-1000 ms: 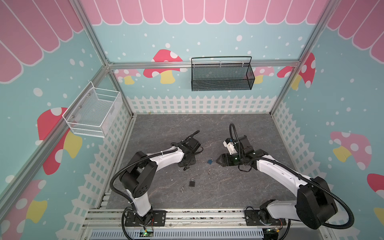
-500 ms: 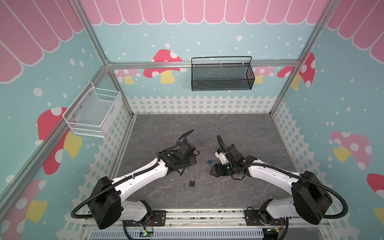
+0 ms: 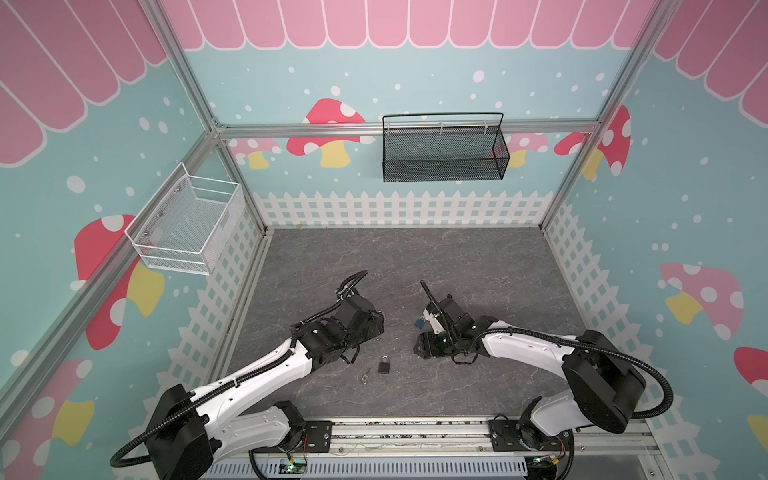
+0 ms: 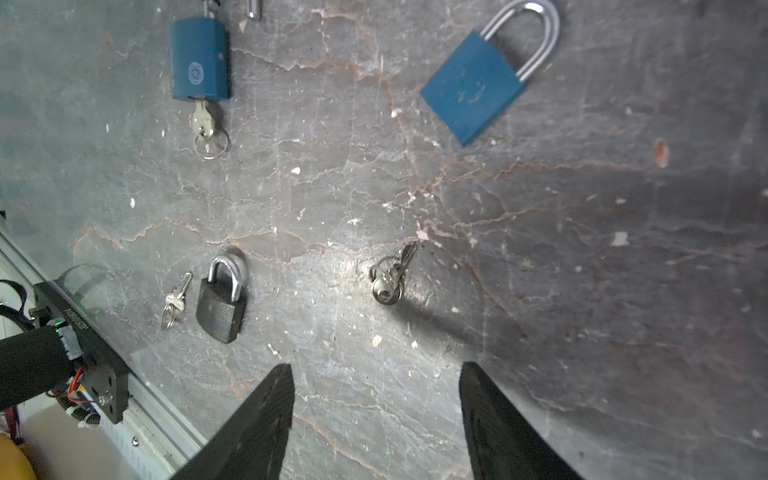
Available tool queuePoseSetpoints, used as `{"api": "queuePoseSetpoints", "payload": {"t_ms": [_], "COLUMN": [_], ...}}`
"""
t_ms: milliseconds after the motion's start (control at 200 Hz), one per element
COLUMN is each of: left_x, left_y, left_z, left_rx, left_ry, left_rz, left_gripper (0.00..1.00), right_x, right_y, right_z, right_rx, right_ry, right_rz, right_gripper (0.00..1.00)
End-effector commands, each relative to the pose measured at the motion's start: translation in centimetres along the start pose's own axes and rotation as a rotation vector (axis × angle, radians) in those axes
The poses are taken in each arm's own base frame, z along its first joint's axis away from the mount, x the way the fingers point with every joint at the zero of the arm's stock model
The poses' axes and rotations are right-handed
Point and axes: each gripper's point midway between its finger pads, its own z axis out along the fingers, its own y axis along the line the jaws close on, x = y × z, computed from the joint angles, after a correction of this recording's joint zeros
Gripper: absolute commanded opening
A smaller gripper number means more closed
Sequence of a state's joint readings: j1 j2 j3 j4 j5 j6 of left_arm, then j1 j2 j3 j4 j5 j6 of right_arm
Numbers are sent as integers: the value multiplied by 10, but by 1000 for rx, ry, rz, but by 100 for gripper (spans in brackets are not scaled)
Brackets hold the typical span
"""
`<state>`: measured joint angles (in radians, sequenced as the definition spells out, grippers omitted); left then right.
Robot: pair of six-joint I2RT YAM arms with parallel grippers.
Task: Unlock with the key
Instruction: 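Lower the opened blue padlock onto the table and open the left gripper, then move the right gripper down over a loose silver key while the left gripper draws back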
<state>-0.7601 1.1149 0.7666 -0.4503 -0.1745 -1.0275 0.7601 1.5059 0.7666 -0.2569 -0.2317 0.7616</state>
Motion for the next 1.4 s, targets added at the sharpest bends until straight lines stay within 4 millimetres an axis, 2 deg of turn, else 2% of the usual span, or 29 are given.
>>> {"api": "queuePoseSetpoints", "payload": {"t_ms": [0, 505, 645, 715, 921, 1176, 1396], "left_x": [-8, -14, -16, -18, -19, -29, -30], "left_y": [0, 18, 24, 26, 34, 43, 42], "left_z": [-4, -15, -19, -22, -30, -40, -47], "left_rx": [17, 33, 36, 42, 58, 61, 59], "left_ry": [-57, -134, -156, -169, -190, -254, -242], "left_rz": [-49, -134, -158, -170, -195, -229, -210], "left_gripper": [55, 55, 55, 55, 55, 55, 55], "right_x": [-13, -10, -12, -12, -27, -23, -14], "right_y": [8, 25, 38, 41, 29, 42, 61], "right_z": [7, 38, 47, 48, 39, 55, 61], "right_rx": [0, -1, -18, -13, 101, 43, 12], "right_ry": [-28, 44, 64, 76, 43, 95, 125], "right_rz": [-7, -122, -195, -232, -280, -283, -351], "right_gripper": [65, 62, 62, 62, 62, 62, 62]}}
